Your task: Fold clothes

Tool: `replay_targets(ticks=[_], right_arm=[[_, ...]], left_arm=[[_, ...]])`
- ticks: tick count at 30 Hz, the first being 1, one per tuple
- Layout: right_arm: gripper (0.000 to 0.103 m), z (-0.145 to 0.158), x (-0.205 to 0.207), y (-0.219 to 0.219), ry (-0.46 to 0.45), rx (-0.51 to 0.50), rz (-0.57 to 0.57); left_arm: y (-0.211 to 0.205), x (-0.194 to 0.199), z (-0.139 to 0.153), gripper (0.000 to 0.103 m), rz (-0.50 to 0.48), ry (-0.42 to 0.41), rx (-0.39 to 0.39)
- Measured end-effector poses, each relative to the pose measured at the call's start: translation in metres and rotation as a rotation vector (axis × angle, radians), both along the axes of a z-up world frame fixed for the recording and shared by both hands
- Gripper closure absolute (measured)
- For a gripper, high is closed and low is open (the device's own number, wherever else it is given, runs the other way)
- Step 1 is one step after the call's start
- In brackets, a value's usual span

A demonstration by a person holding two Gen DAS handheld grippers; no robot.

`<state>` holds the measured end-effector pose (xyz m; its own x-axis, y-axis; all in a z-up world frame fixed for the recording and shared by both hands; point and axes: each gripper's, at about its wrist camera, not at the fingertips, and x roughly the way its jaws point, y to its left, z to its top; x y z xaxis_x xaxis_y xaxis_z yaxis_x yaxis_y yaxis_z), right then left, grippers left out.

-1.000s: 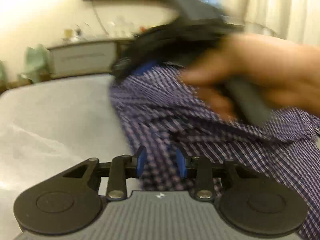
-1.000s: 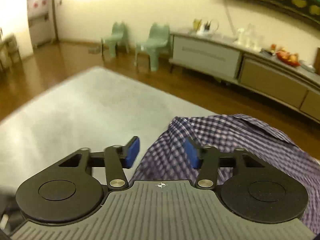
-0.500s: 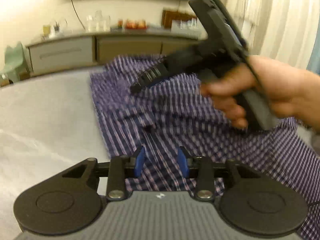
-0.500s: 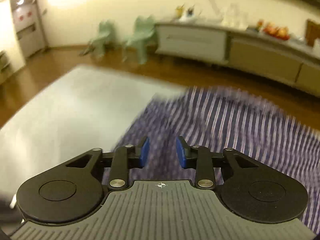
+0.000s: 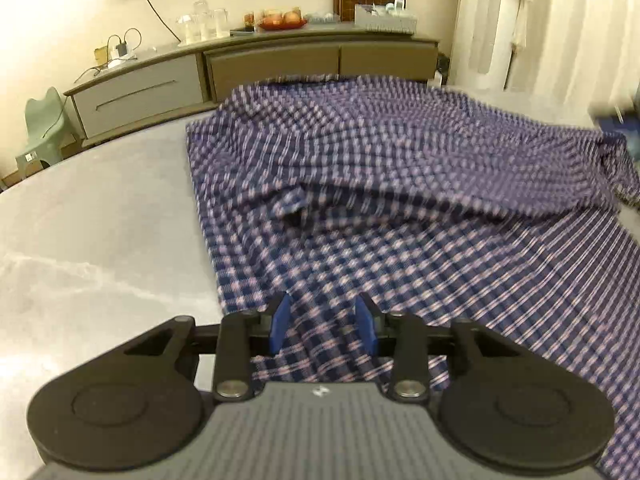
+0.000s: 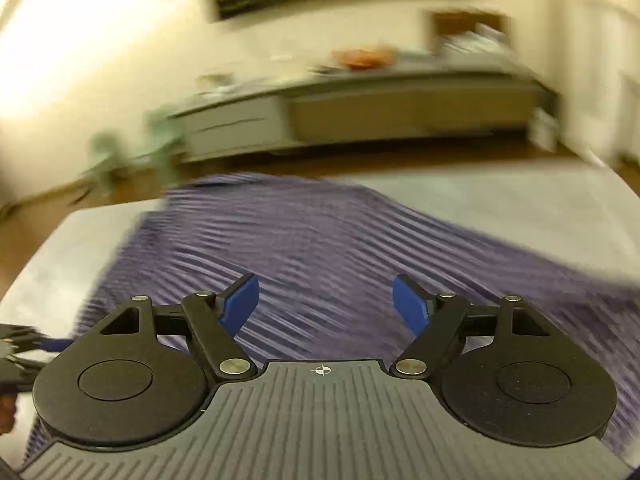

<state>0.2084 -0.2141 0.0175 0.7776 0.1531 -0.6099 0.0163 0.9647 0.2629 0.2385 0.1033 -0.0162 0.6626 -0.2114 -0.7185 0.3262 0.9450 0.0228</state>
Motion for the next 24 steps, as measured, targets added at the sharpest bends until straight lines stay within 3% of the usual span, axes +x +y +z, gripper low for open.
replay_targets(ticks=[1,4,8,14,15,16,17,19,24], right_arm=[[0.024,-0.015,-0.007,-0.025,0.02,0.078,-0.043],[0.024,-0.056,-0.009,-0.056,0.096,0.312,-0.101],[0.024,-0.077,0.005,-0.06,0.114,0.423,-0.138],[0.022,-0.082,0.034,-0.049,0.065,0.236,-0.08],[0.029,-0.078,0.033,-0.051,0.071,0.258,-0.059],[0.049,-0.073,0.031,-0.054,0.081,0.293,-0.036],[0.057,-0.068,0.028,-0.057,0.091,0.328,-0.013],[0.086,-0.058,0.025,-0.059,0.102,0.372,0.023],[0.095,-0.03,0.011,-0.036,0.066,0.433,0.062]], left_arm=[[-0.006,-0.003,0.009,0.057,-0.004,-0.019,-0.001],[-0.03,-0.013,0.027,0.053,-0.041,-0.059,-0.012],[-0.063,-0.027,0.045,0.047,-0.117,-0.105,-0.011],[-0.107,-0.032,0.043,0.043,-0.215,-0.136,-0.016],[-0.112,-0.033,0.043,0.043,-0.23,-0.145,-0.007],[-0.12,-0.035,0.042,0.041,-0.248,-0.158,0.004],[-0.129,-0.037,0.041,0.039,-0.268,-0.175,0.018],[-0.147,-0.041,0.039,0.033,-0.308,-0.209,0.047],[-0.195,-0.053,0.032,0.024,-0.414,-0.291,0.099]])
